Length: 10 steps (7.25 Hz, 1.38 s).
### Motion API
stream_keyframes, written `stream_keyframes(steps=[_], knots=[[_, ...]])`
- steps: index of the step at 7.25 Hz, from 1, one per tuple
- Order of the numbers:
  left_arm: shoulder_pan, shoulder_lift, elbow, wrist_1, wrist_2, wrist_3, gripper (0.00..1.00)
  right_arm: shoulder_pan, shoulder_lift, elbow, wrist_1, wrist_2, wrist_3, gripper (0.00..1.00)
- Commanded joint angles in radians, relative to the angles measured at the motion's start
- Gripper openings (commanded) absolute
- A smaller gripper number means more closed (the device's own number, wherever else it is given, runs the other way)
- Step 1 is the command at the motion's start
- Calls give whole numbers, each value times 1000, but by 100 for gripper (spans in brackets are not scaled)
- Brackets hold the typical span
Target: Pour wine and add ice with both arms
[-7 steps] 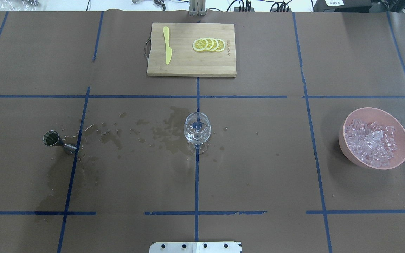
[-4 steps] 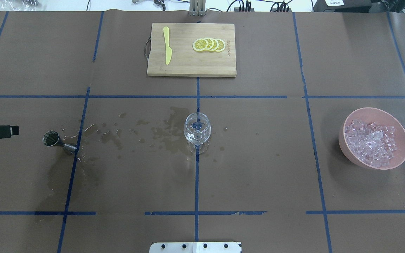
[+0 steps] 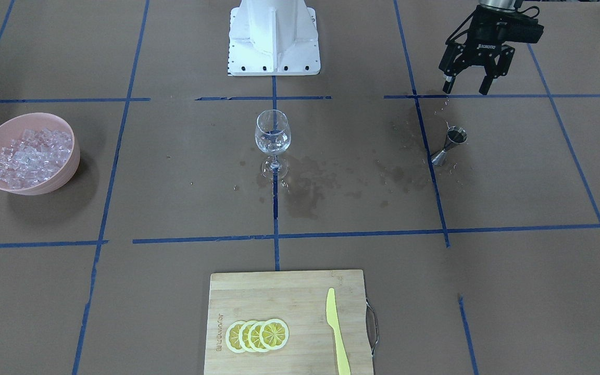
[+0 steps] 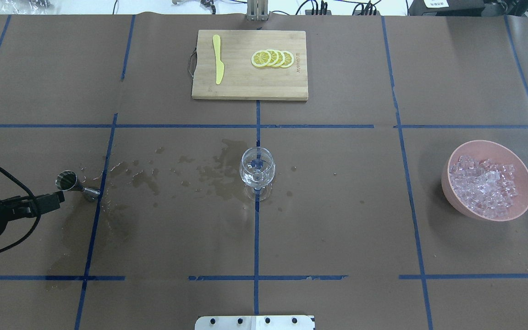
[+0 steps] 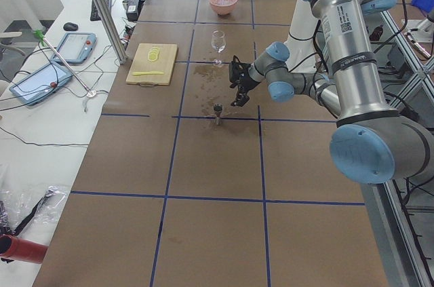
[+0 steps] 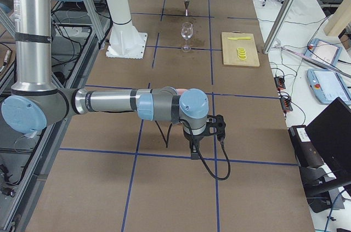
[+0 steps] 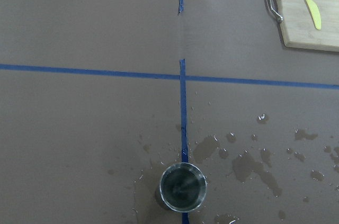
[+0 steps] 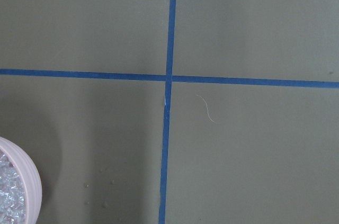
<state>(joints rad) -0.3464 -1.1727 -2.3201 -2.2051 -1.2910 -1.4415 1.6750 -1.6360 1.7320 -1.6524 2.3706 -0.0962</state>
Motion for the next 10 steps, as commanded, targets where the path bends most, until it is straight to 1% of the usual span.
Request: stream_keyframes(steps=[1,3,4,5,6,7,9,10], knots=[[99,24,2,7,197,-83,100,-1,-1,6,2,6,3,100],[199,30,7,109,354,-188,100,-1,13,39,-7,57,6,100],[252,25,11,158,430,-229,100,-14,21,43,-10,68,6,100],[269,13,36,174,443,-244,100,-21,44,41,-12,59,4,100],[291,-30,112,174,517,-267,100,-23,44,46,-6,68,4,100],[297,-62,176,174,562,-293,100,-27,44,50,-9,68,13,100],[297,-120,260,174,634,-300,99,-73,44,101,-4,67,184,100],[297,-171,313,174,656,-300,99,-110,44,134,-4,67,263,100]])
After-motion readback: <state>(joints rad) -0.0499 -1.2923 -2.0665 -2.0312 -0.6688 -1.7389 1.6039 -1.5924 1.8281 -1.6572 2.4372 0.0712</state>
